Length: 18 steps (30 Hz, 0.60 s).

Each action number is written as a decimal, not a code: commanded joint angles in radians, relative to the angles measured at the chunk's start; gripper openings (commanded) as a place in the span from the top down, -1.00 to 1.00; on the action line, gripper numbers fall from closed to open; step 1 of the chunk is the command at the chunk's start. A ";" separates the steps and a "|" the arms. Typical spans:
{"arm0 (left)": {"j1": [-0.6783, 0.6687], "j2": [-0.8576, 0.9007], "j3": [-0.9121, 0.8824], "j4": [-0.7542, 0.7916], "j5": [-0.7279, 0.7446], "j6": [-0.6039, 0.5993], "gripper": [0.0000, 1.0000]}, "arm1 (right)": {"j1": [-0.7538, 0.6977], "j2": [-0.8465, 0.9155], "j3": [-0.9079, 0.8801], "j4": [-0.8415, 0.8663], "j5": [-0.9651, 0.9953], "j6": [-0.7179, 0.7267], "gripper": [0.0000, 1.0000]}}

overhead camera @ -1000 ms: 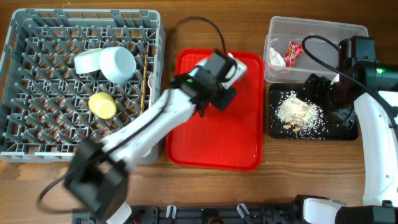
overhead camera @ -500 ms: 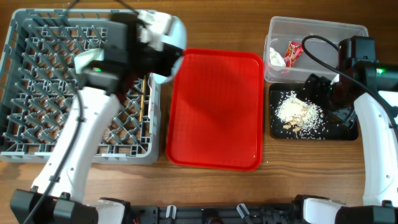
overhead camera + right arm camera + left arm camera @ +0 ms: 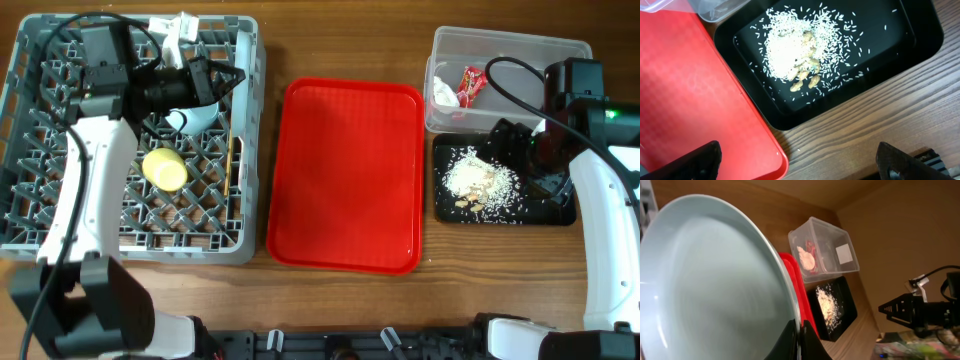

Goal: Sort waste into correct bins and load items into the dishwasher rack
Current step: 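Stand the light-blue plate upright in the dish rack with the left gripper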

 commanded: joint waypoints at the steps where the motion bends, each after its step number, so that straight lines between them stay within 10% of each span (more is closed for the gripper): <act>1: 0.016 0.048 0.001 0.014 0.056 -0.002 0.92 | 0.000 -0.005 0.015 0.001 -0.001 -0.011 -1.00; 5: 0.019 0.064 0.001 0.027 -0.058 -0.002 0.42 | 0.000 -0.005 0.015 0.001 -0.008 -0.011 -0.99; 6: 0.019 0.064 0.001 0.027 -0.082 -0.003 0.10 | 0.000 -0.005 0.015 0.001 -0.008 -0.012 -0.99; 7: 0.019 0.064 0.001 0.026 -0.108 -0.003 -1.00 | 0.000 -0.005 0.015 0.001 -0.008 -0.012 -0.99; 18: 0.058 -0.050 0.001 -0.071 -0.328 -0.008 -1.00 | 0.000 -0.005 0.015 0.033 -0.114 -0.092 -0.99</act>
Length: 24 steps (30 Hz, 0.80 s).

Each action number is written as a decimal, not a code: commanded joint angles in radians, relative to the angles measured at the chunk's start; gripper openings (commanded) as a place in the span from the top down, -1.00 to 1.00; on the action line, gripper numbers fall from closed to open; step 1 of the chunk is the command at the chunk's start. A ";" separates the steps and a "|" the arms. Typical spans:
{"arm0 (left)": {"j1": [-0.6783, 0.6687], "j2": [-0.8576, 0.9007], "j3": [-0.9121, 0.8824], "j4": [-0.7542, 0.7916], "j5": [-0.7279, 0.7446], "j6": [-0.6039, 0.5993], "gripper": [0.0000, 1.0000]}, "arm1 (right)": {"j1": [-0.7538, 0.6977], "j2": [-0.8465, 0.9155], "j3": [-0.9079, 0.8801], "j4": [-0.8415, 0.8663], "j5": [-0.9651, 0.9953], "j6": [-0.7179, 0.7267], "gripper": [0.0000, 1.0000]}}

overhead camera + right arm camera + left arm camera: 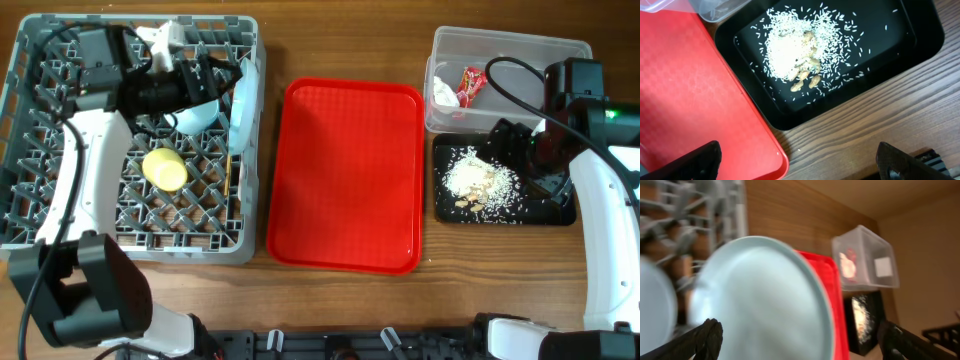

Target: Sort waste into correct bins and load items into the dishwasher rack

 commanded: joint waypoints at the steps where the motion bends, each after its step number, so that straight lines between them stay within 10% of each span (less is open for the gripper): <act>1: 0.003 -0.108 0.002 -0.061 -0.189 -0.014 -1.00 | 0.000 -0.005 0.015 0.048 -0.167 -0.124 -0.99; 8: -0.068 -0.140 0.001 -0.293 -0.675 -0.220 -1.00 | 0.077 -0.005 0.015 0.271 -0.308 -0.203 -0.99; 24: -0.113 -0.166 -0.053 -0.539 -0.777 -0.176 -1.00 | 0.184 -0.007 -0.061 0.304 -0.130 -0.132 -0.97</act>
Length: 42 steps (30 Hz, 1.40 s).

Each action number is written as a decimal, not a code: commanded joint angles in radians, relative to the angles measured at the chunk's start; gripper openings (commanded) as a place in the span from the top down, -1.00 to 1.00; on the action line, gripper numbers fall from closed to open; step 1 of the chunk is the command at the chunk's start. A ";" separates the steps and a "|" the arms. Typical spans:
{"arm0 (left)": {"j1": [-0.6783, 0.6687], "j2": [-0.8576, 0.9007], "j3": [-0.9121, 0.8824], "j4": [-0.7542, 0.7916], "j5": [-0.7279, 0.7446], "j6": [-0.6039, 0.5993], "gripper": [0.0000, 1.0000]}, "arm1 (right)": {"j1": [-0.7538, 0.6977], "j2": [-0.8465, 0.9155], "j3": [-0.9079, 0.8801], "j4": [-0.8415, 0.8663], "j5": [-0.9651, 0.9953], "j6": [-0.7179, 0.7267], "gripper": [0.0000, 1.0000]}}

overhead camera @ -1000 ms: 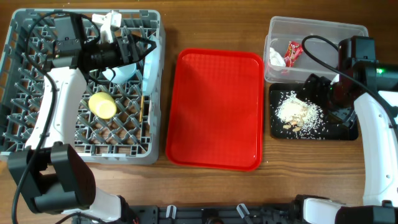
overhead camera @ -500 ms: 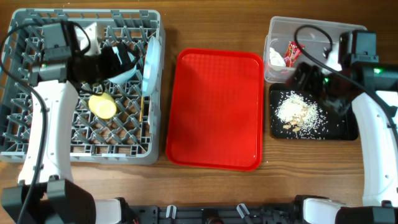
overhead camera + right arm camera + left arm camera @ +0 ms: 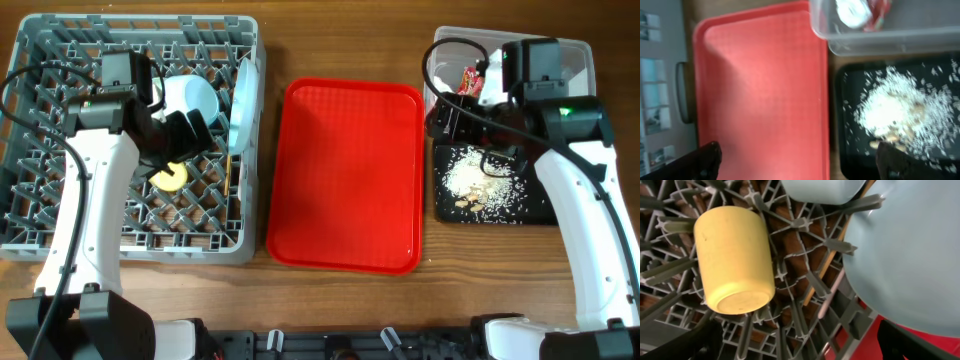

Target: Sort waste into correct bins and load items into the dishwasher rack

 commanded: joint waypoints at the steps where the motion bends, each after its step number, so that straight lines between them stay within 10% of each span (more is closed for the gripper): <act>1: -0.026 -0.040 -0.062 0.002 -0.035 0.029 -1.00 | 0.000 -0.042 -0.070 0.004 0.045 0.035 -0.97; 20: -0.237 -0.870 -0.581 0.330 -0.039 0.080 -1.00 | 0.000 -0.709 -0.452 0.158 0.164 0.034 -1.00; 42: -0.237 -0.921 -0.581 0.328 -0.039 0.081 -1.00 | 0.000 -0.520 -0.454 0.144 0.164 0.035 -1.00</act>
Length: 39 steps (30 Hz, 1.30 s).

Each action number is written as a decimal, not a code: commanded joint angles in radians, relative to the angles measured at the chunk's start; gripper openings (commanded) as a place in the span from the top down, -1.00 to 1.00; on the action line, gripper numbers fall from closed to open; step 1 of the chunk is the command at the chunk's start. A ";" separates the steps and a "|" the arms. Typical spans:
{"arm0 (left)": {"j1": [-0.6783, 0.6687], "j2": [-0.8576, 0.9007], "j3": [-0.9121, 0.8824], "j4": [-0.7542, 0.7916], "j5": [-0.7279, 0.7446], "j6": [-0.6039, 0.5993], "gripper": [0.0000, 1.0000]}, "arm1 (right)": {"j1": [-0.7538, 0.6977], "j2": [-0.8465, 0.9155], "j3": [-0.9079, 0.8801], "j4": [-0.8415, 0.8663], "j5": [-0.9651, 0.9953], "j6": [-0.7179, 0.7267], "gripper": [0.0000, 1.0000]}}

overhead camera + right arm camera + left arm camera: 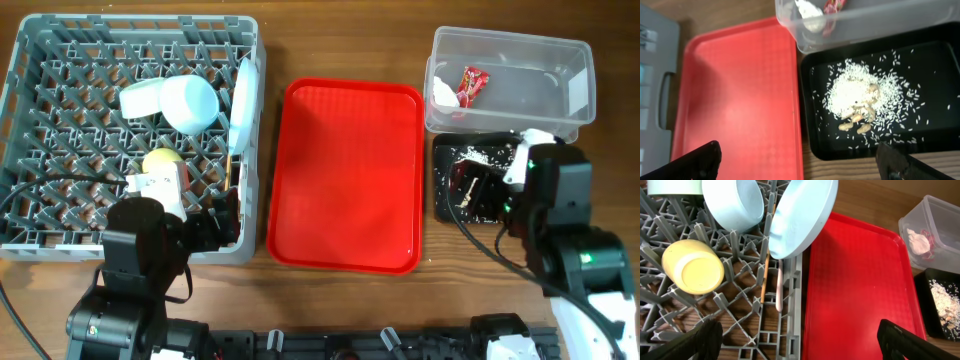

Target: Sort waste into correct bins and load items into the dishwasher rack

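Observation:
The grey dishwasher rack (30, 130) holds a pale blue plate (800, 215) standing on edge by its right wall. A pale blue bowl (735, 202), a pale green cup (140, 100) and a yellow cup (692, 272) also sit in it. The clear bin (880, 20) contains wrappers (470, 82). Rice and peanuts (855, 95) lie in the black tray (920, 135). My left gripper (800, 342) is open over the rack's front right corner. My right gripper (800, 162) is open over the gap between the red tray and the black tray. Both are empty.
The red tray (345, 175) lies bare between the rack and the bins. A thin wooden stick (764, 280) and a pink utensil (779, 292) rest in the rack near the plate. Both arms stand at the table's front edge.
Both arms have moved back to the front of the table. The left gripper was low over the yellow cup; the right arm reached over the clear bin from the far side.
My left gripper held the plate over the rack. It was then open, with the plate standing by the rack's right wall. Later it hung over the yellow cup while the right arm had moved toward the bin. Now both are at the front, open.

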 commanded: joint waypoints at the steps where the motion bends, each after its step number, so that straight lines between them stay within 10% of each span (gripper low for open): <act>1: -0.005 -0.001 -0.007 0.002 -0.017 0.021 -1.00 | 0.000 0.037 -0.012 -0.001 0.026 0.006 -1.00; 14: -0.005 -0.001 -0.007 0.002 -0.017 0.021 -1.00 | -0.001 -0.314 -0.034 0.047 0.066 -0.071 -1.00; 27: -0.005 -0.001 -0.007 0.002 -0.017 0.021 -1.00 | -0.001 -0.885 -0.583 0.623 -0.036 -0.188 -1.00; 35: -0.005 -0.001 -0.007 0.002 -0.017 0.021 -1.00 | -0.001 -0.891 -0.930 1.220 -0.035 -0.153 -1.00; 39: -0.005 -0.001 -0.007 0.002 -0.017 0.021 -1.00 | -0.001 -0.896 -0.951 1.157 -0.017 -0.175 -1.00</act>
